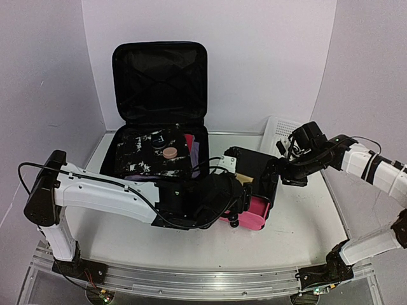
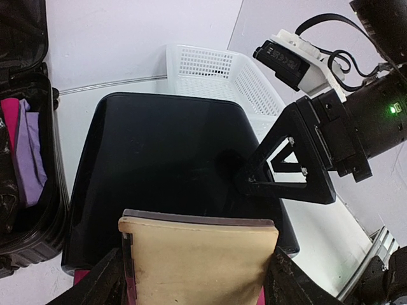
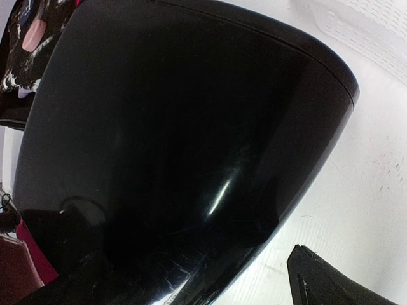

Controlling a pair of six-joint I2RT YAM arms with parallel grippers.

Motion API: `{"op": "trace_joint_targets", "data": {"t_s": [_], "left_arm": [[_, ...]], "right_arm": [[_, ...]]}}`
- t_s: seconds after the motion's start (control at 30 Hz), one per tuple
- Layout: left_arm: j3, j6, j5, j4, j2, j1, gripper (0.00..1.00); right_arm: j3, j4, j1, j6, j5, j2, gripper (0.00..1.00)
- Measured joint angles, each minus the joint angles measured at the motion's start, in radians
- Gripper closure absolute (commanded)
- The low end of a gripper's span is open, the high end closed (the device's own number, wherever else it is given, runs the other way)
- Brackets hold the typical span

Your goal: Open, take out, and arrange the luggage

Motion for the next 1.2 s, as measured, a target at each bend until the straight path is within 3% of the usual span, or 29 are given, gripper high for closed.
{"op": "trace_joint_targets", "data": {"t_s": [0.23,0.43,0.6,0.7,0.87,1.07,1.2], "left_arm": [[-0.029,-0.027,0.000,0.007,0.002,0.000,0.54],[-0.042,-0.033,0.000,0.007,0.007,0.000,0.45],[-0.048,-0.042,0.000,0.007,0.007,0.000,0.30],[-0.054,-0.053,0.004,0.008,0.007,0.000,0.14],[-0.067,-0.048,0.011,0.007,0.006,0.000,0.03],[-0.088,-0.031,0.036,0.007,-0.012,0.000,0.03],[-0.099,0.031,0.068,0.007,-0.065,0.000,0.10]], "right_arm": [[-0.007,0.007,0.000,0.003,0.000,-0.005,0.02],[-0.011,0.013,0.000,0.009,-0.002,-0.006,0.02],[-0.011,0.013,0.000,0.014,-0.003,-0.006,0.02],[-0.011,0.013,0.000,0.014,-0.004,-0.006,0.02],[-0.012,0.014,0.000,0.015,-0.005,-0.006,0.02],[-0.013,0.017,0.000,0.015,-0.008,-0.006,0.02],[-0.013,0.017,0.000,0.015,-0.008,-0.006,0.02]]}}
